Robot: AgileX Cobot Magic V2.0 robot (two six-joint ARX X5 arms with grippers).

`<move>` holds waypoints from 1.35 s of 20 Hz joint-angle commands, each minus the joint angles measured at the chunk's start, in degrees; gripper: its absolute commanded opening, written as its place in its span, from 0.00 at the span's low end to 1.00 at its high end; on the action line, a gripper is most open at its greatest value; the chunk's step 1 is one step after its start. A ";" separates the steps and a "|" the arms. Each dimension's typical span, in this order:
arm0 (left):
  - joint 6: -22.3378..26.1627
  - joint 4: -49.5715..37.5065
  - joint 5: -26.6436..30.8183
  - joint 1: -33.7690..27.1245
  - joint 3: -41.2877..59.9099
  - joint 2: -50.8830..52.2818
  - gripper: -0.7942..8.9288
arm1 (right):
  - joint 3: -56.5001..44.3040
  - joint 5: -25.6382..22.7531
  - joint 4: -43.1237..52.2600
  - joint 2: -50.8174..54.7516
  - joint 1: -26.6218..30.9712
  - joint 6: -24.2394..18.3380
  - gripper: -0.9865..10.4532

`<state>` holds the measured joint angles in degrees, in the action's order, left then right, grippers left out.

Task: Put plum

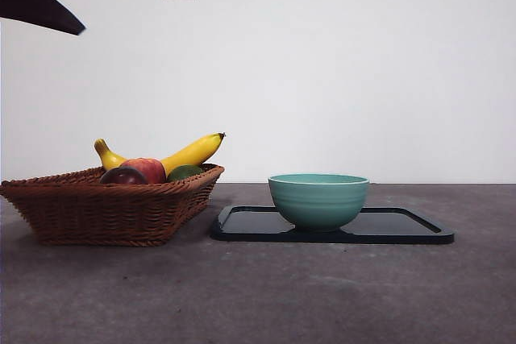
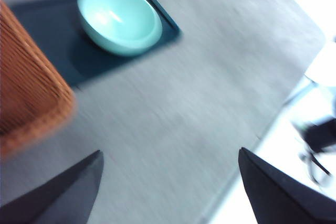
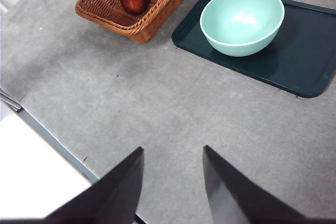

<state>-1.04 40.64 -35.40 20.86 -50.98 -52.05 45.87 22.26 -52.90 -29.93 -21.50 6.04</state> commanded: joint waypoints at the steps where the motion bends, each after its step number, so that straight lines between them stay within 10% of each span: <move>1: 2.64 2.97 -0.72 0.22 -1.11 0.46 0.50 | 0.42 -0.22 0.57 -0.28 -0.28 1.07 0.24; 18: 3.61 4.35 -0.72 0.22 -1.11 0.59 0.50 | 0.61 -2.14 3.63 -1.92 -0.28 8.72 0.25; 27: 3.58 4.39 -0.72 0.22 -1.11 0.59 0.50 | 11.02 -7.58 12.39 -28.63 0.68 8.37 0.33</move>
<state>2.04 45.28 -35.92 20.86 -50.98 -51.16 56.01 14.87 -40.97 -57.71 -20.69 15.35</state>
